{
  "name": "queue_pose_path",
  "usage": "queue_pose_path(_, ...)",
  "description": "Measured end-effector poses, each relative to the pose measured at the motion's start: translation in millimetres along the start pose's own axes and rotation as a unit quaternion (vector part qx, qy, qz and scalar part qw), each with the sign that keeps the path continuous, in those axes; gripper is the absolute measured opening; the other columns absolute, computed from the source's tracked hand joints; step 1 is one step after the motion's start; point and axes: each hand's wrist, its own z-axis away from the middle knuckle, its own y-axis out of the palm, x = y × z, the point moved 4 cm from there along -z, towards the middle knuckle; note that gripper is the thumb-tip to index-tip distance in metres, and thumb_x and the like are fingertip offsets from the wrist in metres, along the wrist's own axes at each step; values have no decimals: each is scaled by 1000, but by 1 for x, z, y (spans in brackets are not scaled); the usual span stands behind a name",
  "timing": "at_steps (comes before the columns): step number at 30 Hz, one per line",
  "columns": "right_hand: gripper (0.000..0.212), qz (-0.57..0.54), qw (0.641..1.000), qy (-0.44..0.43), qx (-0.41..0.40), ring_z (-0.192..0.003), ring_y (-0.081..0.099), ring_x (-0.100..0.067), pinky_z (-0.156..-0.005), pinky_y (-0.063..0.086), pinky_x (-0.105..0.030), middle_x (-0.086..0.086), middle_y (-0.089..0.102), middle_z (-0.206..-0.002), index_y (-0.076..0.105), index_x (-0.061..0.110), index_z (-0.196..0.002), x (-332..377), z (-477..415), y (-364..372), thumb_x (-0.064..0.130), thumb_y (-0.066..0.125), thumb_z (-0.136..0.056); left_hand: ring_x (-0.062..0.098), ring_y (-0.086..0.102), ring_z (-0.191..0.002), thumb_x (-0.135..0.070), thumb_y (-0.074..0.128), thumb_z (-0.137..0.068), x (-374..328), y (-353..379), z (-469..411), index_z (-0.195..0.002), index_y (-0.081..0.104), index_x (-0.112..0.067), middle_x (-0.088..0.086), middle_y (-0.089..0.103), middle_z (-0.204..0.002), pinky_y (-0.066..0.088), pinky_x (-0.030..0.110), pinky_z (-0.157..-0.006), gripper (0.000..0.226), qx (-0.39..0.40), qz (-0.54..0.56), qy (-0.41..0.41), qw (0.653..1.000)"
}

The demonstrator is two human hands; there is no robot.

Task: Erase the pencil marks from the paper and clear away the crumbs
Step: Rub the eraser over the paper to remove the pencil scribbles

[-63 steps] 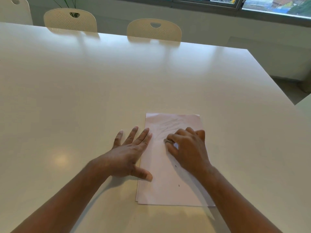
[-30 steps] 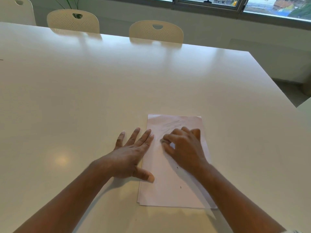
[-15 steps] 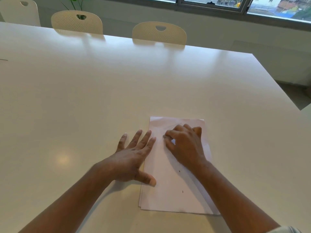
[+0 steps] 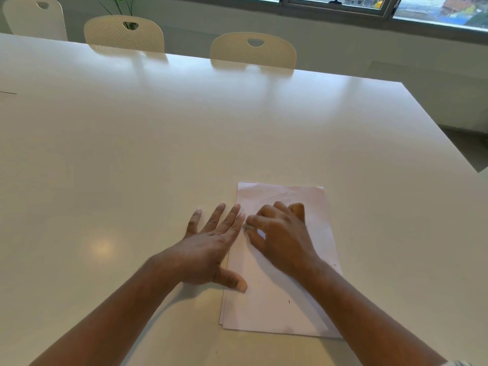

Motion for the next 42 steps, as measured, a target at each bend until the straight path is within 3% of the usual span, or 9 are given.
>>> queue_pose_path(5,23,27,993,114,-29,-90,59,-17,-77,25,-38,11,74,-94,80,32,-93,-38,-24,-6,41,59,-99,12,-54,-141,-96,55,-72,0,0,0,-156,-38,-27,-12,-52,-158,-29,59,-119,143,4,0,-1,1000)
queue_pose_path(10,20,2,1000,4,1,-84,57,-11,-78,29,-39,15,71,-90,77,34,-95,5,14,-3,42,60,-99,11,-54,-141,-95,56,-73,0,1,-1,-157,-37,-28,-14,-53,-157,-29,58,-120,142,1,-1,-5,1000)
queue_pose_path(16,26,44,988,142,-38,-87,61,-16,-76,24,-38,12,72,-86,75,32,-83,-46,0,-13,42,56,-96,11,-53,-143,-97,55,-72,1,0,-1,-156,-38,-27,-13,-51,-158,-28,59,-120,144,8,-2,-4,1000)
queue_pose_path(22,18,17,1000,16,-3,-84,57,-12,-78,30,-40,15,71,-89,77,36,-96,1,27,-6,43,60,-98,12,-53,-143,-96,55,-72,0,0,-1,-156,-38,-27,-12,-52,-158,-27,59,-120,143,13,-9,-9,1000)
queue_pose_path(27,23,65,984,162,-46,-84,60,-17,-75,22,-38,11,69,-83,73,30,-79,-47,12,-15,39,58,-95,13,-52,-143,-96,55,-72,-1,-1,0,-156,-38,-25,-11,-51,-159,-27,60,-121,144,12,-10,-8,1000)
queue_pose_path(30,18,20,994,98,-40,-83,59,-15,-75,23,-38,12,69,-83,76,31,-85,-17,20,-13,37,62,-94,13,-52,-143,-97,55,-71,0,0,0,-156,-38,-26,-11,-52,-158,-27,60,-120,145,14,-8,-7,1000)
queue_pose_path(33,19,47,999,21,-14,-82,58,-13,-77,30,-41,14,70,-85,75,33,-88,3,31,-9,41,59,-96,13,-53,-143,-98,54,-71,0,-1,-1,-156,-38,-26,-11,-52,-158,-27,60,-120,145,14,-10,-6,1000)
queue_pose_path(38,25,85,980,173,-58,-80,62,-19,-74,22,-37,9,70,-82,73,29,-79,-55,20,-21,41,57,-94,13,-51,-144,-96,55,-72,-2,-2,1,-157,-37,-25,-12,-51,-159,-28,58,-120,144,10,-10,-7,1000)
queue_pose_path(42,20,10,993,111,-45,-79,62,-17,-75,28,-39,10,69,-83,75,30,-83,-12,29,-13,39,60,-93,13,-52,-143,-96,55,-72,-1,-2,1,-156,-38,-26,-12,-51,-158,-30,58,-119,144,10,-6,-7,1000)
